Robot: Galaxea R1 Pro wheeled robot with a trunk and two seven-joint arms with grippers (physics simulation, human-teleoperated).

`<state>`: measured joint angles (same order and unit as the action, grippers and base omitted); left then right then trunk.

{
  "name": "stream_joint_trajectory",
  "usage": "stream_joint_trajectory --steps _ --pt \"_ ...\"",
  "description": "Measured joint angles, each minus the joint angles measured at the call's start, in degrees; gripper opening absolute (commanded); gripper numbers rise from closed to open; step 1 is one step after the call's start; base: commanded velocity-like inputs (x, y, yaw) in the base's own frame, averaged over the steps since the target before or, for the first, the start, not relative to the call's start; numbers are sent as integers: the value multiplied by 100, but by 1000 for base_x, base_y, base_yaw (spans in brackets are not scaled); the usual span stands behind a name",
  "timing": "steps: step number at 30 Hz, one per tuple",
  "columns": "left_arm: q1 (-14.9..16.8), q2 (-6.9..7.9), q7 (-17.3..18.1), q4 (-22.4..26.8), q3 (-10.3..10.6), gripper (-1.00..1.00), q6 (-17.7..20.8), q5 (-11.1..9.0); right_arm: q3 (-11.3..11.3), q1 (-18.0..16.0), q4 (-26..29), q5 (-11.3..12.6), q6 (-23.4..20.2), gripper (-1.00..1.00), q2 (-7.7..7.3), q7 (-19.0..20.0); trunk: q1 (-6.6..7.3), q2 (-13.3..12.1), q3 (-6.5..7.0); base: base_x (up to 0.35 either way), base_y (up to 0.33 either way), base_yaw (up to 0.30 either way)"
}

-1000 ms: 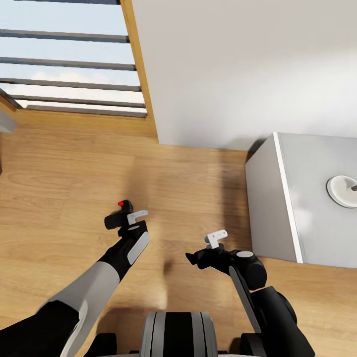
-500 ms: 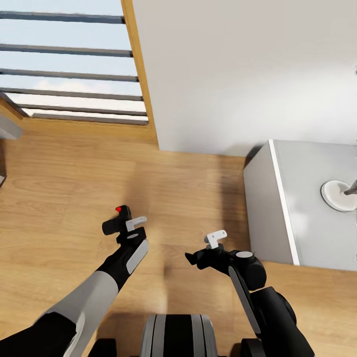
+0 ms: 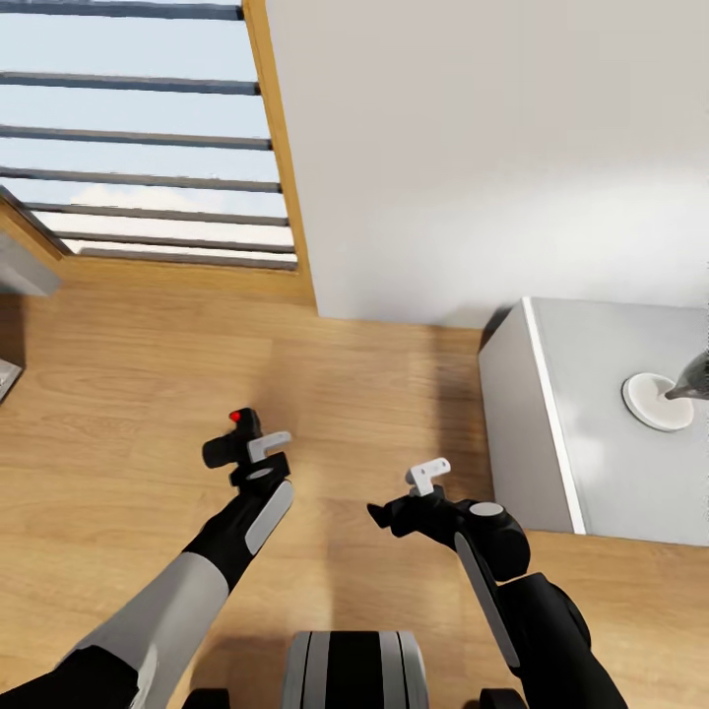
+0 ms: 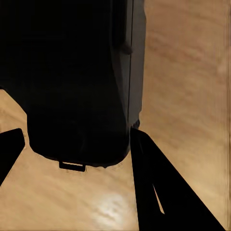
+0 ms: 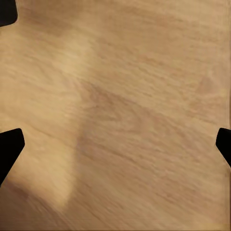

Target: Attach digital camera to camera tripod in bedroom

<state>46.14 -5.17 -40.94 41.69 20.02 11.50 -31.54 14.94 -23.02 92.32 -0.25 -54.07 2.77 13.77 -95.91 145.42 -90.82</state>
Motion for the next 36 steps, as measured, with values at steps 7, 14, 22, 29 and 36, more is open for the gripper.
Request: stream_joint_trajectory --steps 7,14,22,29,36 --pt "-1099 510 -65 2420 -142 -100 1137 -18 136 45 0 -1 398 100 -18 3 18 -9 155 0 0 0" --pt "-2518 854 -68 4576 -755 -100 1962 -75 212 104 0 -2 552 100 12 -23 36 -19 310 0 0 0" --pt "-2891 914 -42 4920 -917 -100 2124 -94 202 131 -1 -2 570 100 34 -24 57 -30 494 0 0 76" --pt "-2957 929 -38 4937 -937 -100 2161 -91 203 132 -2 2 523 100 19 15 75 -39 664 0 0 224" --pt "-2973 932 159 4818 -915 -100 2251 -95 202 134 -2 3 533 100 -10 22 92 -48 823 0 0 268"
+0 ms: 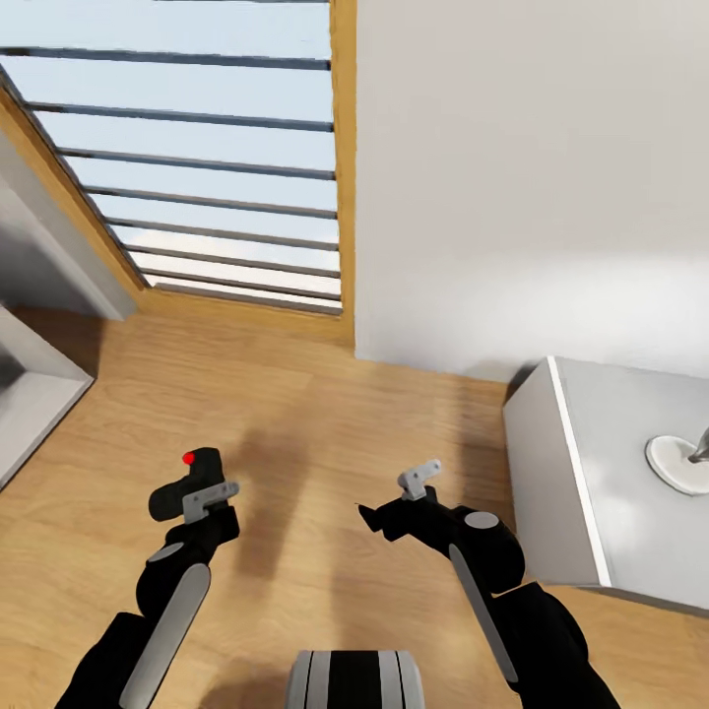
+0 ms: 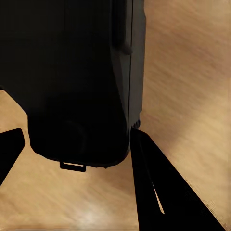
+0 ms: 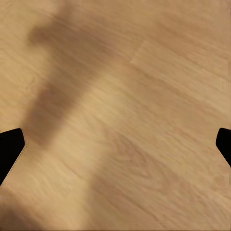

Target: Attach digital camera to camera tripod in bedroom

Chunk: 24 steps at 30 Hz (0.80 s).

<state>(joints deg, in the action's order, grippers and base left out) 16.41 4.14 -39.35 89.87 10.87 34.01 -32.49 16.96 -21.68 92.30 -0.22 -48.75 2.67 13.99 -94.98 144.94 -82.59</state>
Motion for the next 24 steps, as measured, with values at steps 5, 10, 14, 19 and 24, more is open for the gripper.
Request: stream_joint_trajectory --steps 5,10,14,19,24 --pt "-44 -21 152 -210 21 -100 0 1 -14 27 0 0 21 100 -9 1 13 -7 111 0 0 277" --pt "-133 -71 206 -405 196 -100 -34 4 -52 43 0 0 25 100 -17 1 26 -13 223 0 0 279" --pt "-173 -59 229 -476 301 -100 -49 12 -67 54 0 0 37 100 -21 -4 36 -19 311 0 0 280" --pt "-185 -67 228 -474 324 -100 -65 8 -69 63 0 0 40 100 -22 -6 49 -25 422 0 0 280" --pt "-203 -47 210 -512 338 -100 -176 16 -81 93 0 0 35 100 -22 -8 62 -32 533 0 0 282"
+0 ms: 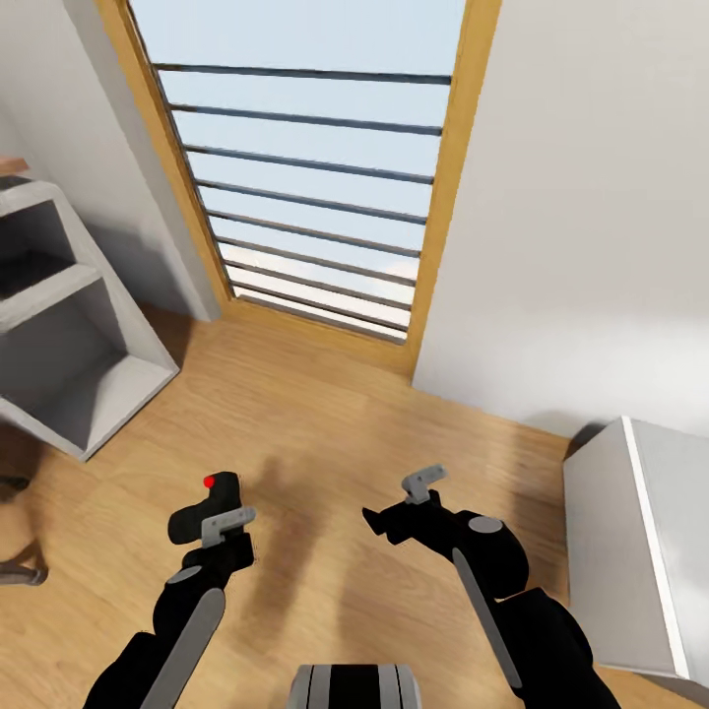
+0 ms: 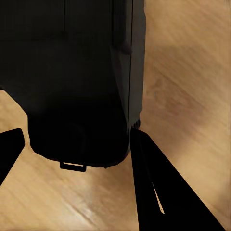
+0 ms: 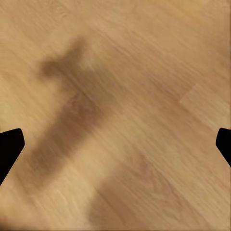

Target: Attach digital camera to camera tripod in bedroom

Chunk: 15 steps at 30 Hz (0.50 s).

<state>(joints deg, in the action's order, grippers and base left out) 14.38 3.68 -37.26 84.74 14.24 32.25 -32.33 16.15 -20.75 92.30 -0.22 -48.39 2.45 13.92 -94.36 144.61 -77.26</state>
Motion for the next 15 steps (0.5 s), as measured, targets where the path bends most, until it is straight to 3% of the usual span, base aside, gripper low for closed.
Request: stream_joint_trajectory --steps 15 --pt "-53 -12 12 -55 8 -100 -70 -3 -26 -3 0 -1 0 100 -8 0 39 -20 333 0 0 283"
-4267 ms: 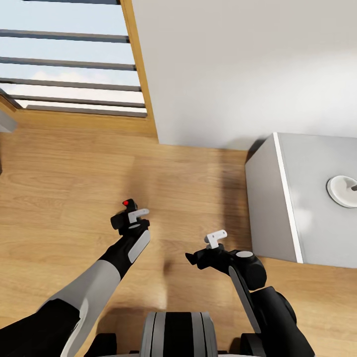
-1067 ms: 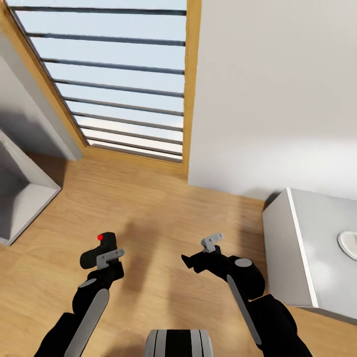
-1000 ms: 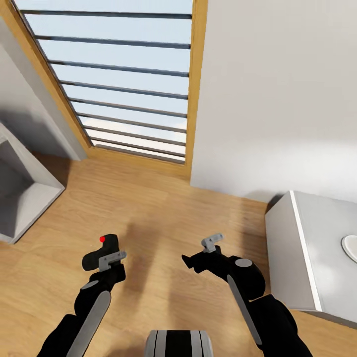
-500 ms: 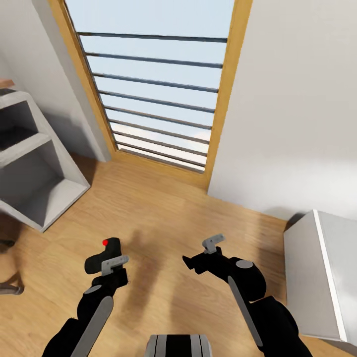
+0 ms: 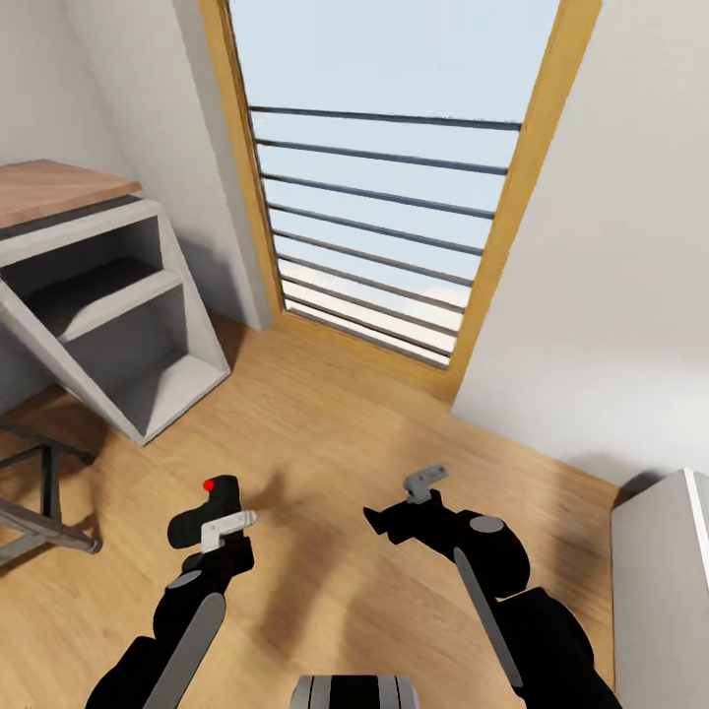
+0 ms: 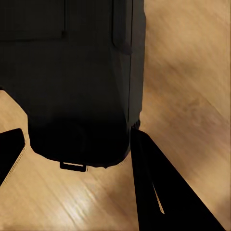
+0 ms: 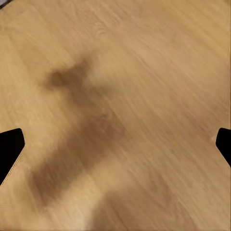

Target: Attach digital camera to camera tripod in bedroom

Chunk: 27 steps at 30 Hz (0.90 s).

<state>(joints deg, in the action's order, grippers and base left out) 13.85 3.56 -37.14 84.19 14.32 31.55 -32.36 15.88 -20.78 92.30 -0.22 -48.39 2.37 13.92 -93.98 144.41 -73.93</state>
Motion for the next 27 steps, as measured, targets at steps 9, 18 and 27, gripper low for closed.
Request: stream_joint_trajectory --steps 9,18,27 --pt "-9 -29 -2 -57 1 -100 -161 2 25 34 0 0 -12 100 -1 -2 23 -12 200 0 0 284" --pt "-22 -41 5 -174 61 -100 -247 7 -5 39 0 -6 -14 100 -1 -8 28 -15 245 -1 0 283" --pt "-27 -40 -3 -195 114 -100 -258 8 -7 44 1 -7 -15 100 -2 -14 25 -15 244 -161 0 221"
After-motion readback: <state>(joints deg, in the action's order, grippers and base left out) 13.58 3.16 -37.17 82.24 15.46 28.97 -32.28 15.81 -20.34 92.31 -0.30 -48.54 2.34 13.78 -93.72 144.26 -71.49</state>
